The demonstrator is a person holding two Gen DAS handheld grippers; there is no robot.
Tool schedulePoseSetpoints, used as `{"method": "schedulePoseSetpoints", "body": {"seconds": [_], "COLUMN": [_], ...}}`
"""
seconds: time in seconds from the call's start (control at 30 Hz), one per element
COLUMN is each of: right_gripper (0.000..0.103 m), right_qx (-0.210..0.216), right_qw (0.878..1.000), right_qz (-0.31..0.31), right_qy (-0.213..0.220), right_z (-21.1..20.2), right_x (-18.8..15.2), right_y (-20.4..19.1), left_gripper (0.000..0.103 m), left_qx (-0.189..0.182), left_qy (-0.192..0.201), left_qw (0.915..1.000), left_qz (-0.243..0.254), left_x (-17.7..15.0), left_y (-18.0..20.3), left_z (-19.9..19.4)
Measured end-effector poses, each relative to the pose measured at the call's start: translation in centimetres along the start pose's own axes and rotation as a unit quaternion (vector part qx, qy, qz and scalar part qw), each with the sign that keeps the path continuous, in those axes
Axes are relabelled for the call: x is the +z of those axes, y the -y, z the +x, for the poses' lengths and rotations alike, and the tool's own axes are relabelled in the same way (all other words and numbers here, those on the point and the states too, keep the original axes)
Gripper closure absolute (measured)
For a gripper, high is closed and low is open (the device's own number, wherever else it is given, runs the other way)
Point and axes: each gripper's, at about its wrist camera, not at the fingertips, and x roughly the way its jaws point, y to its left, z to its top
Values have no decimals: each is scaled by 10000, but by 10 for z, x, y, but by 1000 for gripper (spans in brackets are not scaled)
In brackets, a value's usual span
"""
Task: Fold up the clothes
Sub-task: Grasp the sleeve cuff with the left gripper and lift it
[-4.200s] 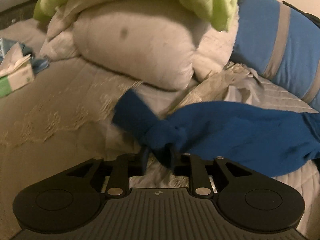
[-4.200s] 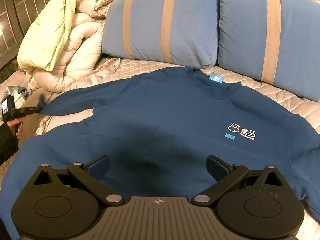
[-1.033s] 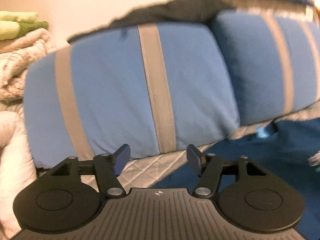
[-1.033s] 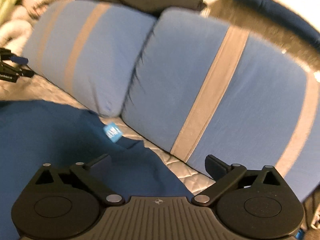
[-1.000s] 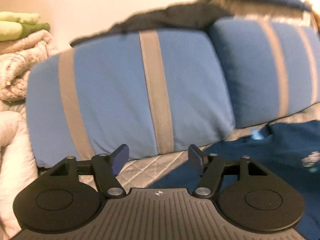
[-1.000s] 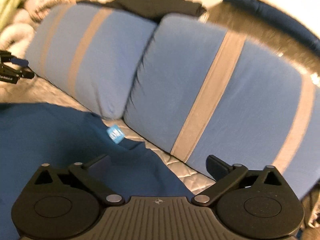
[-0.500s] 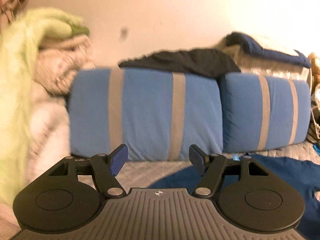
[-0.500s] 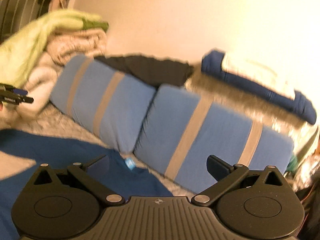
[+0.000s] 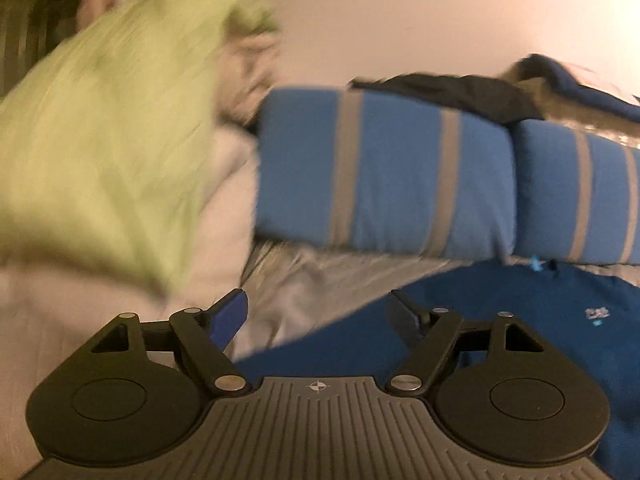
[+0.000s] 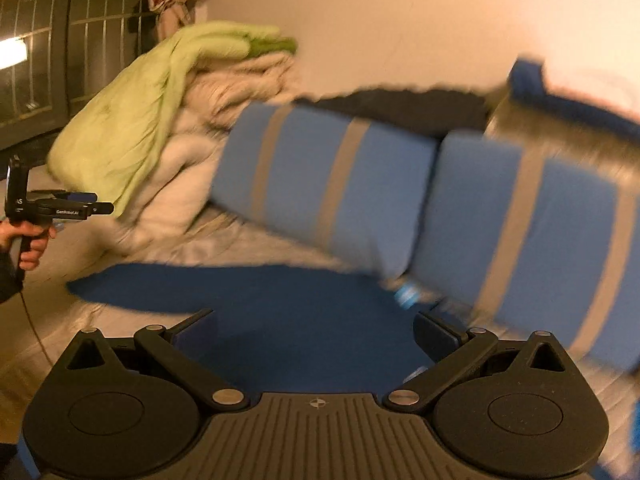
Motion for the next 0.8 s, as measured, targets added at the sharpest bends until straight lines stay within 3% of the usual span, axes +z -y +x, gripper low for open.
{"method": "schedulePoseSetpoints", "body": {"seconds": [0.23, 0.4, 0.5, 0.6, 0.63, 0.77, 0.8], "right_gripper": [6, 7, 6, 7, 7, 7, 7], "right_qx": [765, 744, 756, 775, 781, 800, 816], "right_qw": [9958, 9966, 9963, 9955, 9952, 9947, 9946], "right_qz": [390, 217, 251, 290, 302, 266, 254], "right_qy": [-324, -273, -335, -461, -503, -585, -590], "right_z": [46, 56, 60, 63, 64, 63, 62], "right_x": [-48, -58, -62, -68, -70, -75, -76], "right_y": [-17, -27, -26, -24, -24, -24, -24], "left_gripper": [27, 27, 28, 28, 28, 36, 39], "left_qx": [488, 670, 727, 635, 621, 516, 529], "left_qy": [-290, -382, -444, -539, -505, -337, -344], "left_qw": [9920, 9804, 9674, 9470, 9366, 8790, 8701], "left_qz": [-1123, -1812, -2385, -3103, -3411, -4728, -4887], "left_x": [-73, -107, -131, -153, -158, -180, -183], "left_y": [-70, -104, -120, -136, -141, -169, -173], "left_z": [-13, -20, -19, -11, -9, 4, 8]}}
